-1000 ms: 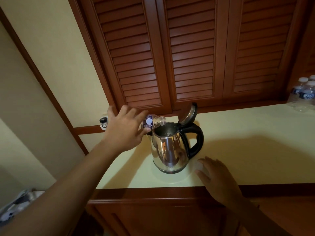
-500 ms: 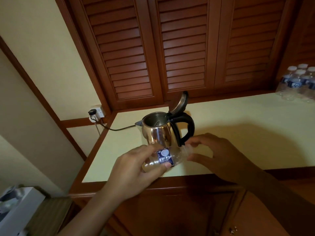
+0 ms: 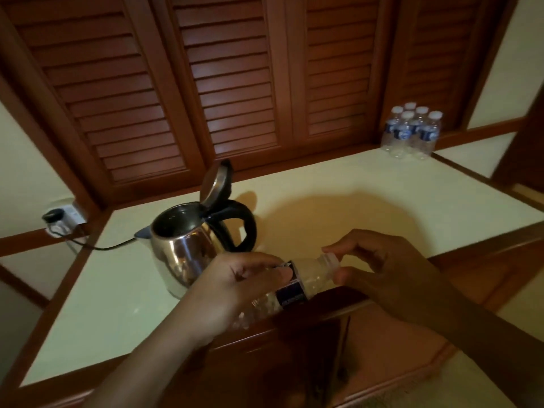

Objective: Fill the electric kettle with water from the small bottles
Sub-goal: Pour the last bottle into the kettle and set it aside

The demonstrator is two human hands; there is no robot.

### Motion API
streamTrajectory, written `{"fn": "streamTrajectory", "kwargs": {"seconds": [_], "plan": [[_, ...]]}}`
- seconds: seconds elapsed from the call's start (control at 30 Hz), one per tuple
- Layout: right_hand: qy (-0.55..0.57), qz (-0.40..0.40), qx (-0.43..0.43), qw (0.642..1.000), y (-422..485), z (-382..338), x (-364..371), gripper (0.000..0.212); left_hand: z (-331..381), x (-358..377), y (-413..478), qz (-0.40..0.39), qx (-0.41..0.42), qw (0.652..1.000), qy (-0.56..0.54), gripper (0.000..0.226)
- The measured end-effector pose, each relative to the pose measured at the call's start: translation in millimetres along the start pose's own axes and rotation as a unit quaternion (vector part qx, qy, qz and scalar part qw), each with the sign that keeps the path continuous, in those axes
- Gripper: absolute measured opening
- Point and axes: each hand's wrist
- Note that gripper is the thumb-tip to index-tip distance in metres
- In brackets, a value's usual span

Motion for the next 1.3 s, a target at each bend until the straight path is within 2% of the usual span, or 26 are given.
{"fn": "streamTrajectory", "kwargs": {"seconds": [0.13,0.2,0.27,0.33,0.43,0.5,0.63,0.7,0.77,0.8,0.87,0.93,0.97,1.03,1.07,1.1,1.17,1.2,1.23,1.3], "plan": [[0.031,0.039,-0.009,0.999,-7.6,15.7,-35.3,0.022,4.4,28.7,43.6,-0.044,-0.052,0.993,-0.1,0.035],[0.037,0.062,-0.033,0.997,-6.1,25.5,-56.6,0.022,4.4,46.3,66.6,-0.087,-0.092,0.98,-0.151,0.044],[0.033,0.073,-0.05,0.995,-1.9,33.9,-80.6,0.03,3.2,64.3,91.5,-0.137,-0.142,0.959,-0.205,0.055],[0.027,0.074,-0.06,0.995,3.4,39.9,-107.9,0.037,0.6,82.1,121.0,-0.21,-0.204,0.916,-0.273,0.059],[-0.041,0.074,-0.09,0.992,13.5,49.9,-154.5,0.039,-9.7,110.1,170.0,-0.322,-0.266,0.811,-0.409,0.057],[-0.103,0.078,-0.112,0.985,21.4,55.2,-189.8,0.039,-10.7,132.2,203.5,-0.372,-0.278,0.76,-0.454,0.055],[-0.241,0.097,-0.19,0.947,48.1,74.7,-257.5,0.016,0.4,185.6,264.8,-0.434,-0.252,0.725,-0.473,0.057],[-0.271,0.126,-0.227,0.927,67.1,89.0,-285.9,0.039,4.6,213.3,294.9,-0.446,-0.265,0.7,-0.491,0.061],[-0.248,0.153,-0.212,0.933,86.8,104.1,-314.0,0.053,14.8,241.1,322.2,-0.421,-0.271,0.71,-0.495,0.062],[-0.243,0.17,-0.19,0.936,96.6,111.6,-328.9,0.054,20.9,252.0,336.2,-0.397,-0.259,0.738,-0.48,0.057],[-0.251,0.189,-0.145,0.938,113.4,125.3,-358.0,0.056,32.0,268.6,359.4,-0.315,-0.223,0.83,-0.402,0.049],[-0.287,0.182,-0.108,0.934,124.4,137.5,-380.7,0.058,45.6,280.5,376.3,-0.244,-0.196,0.883,-0.35,0.055],[-0.295,0.171,-0.061,0.938,128.6,144.0,-389.4,0.058,48.4,285.7,383.5,-0.201,-0.156,0.916,-0.31,0.059],[-0.301,0.143,0.052,0.941,136.8,157.9,-403.4,0.058,44.8,296.1,395.2,-0.077,-0.009,0.987,-0.14,0.057],[-0.31,0.126,0.087,0.938,140.9,165.6,-408.6,0.056,42.7,303.0,398.7,-0.019,0.088,0.996,-0.026,0.049],[-0.309,0.111,0.114,0.938,146.4,173.9,-412.9,0.051,36.4,307.7,402.6,0.039,0.18,0.979,0.092,0.038],[-0.306,0.091,0.15,0.936,156.0,181.9,-419.3,0.044,23.3,318.8,411.0,0.126,0.283,0.91,0.276,0.03],[-0.278,0.096,0.156,0.943,159.4,184.0,-422.2,0.051,15.8,323.3,416.5,0.158,0.291,0.89,0.315,0.038],[-0.24,0.116,0.16,0.95,163.0,185.6,-425.1,0.061,11.3,326.9,421.8,0.176,0.28,0.888,0.319,0.045],[-0.208,0.155,0.125,0.958,169.8,188.6,-431.3,0.07,8.8,330.0,431.0,0.168,0.23,0.917,0.279,0.052]]}}
Point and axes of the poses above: each hand's wrist, its own y-axis towards the middle knuckle, its own x-axis out of the palm, z = x × y, and after that the axes turned 8 degrees about x, right-handed
